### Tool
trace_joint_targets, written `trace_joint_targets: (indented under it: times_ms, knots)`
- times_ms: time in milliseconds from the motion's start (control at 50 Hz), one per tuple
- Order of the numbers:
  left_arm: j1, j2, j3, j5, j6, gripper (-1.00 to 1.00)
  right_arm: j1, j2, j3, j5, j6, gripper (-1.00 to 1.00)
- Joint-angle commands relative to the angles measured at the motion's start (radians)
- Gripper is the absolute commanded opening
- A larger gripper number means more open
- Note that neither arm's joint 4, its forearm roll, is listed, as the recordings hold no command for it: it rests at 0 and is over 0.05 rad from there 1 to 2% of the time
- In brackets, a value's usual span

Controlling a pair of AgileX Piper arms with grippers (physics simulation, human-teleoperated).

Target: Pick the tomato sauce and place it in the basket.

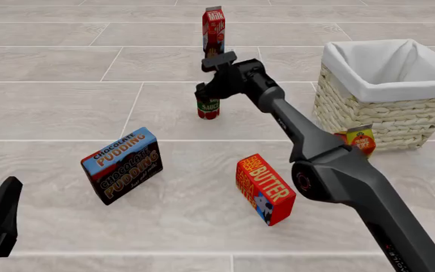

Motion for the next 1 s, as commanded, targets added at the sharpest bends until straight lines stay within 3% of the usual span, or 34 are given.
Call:
trace_joint_targets:
  times_ms: [20, 220, 240, 700, 1000]
  knots:
    - [0.0, 0.0, 0.0, 0.0, 0.0, 1.0, -0.002, 0.01, 0.001, -0.003, 0.004, 1.0]
    - [0.0, 0.0, 0.0, 0.0, 0.0, 1.0, 0.005, 0.012, 0.0, -0.009, 0.009, 1.0]
    - [0.0, 0.0, 0.0, 0.0, 0.0, 1.0, 0.004, 0.012, 0.0, -0.01, 0.004, -1.0]
    - [0.0, 0.0, 0.0, 0.0, 0.0, 1.0, 0.014, 0.003, 0.001, -0.014, -0.006, -1.0]
    - [0.0, 0.0, 0.0, 0.0, 0.0, 1.0, -0.022, -0.129, 0.001, 0.016, -0.041, -1.0]
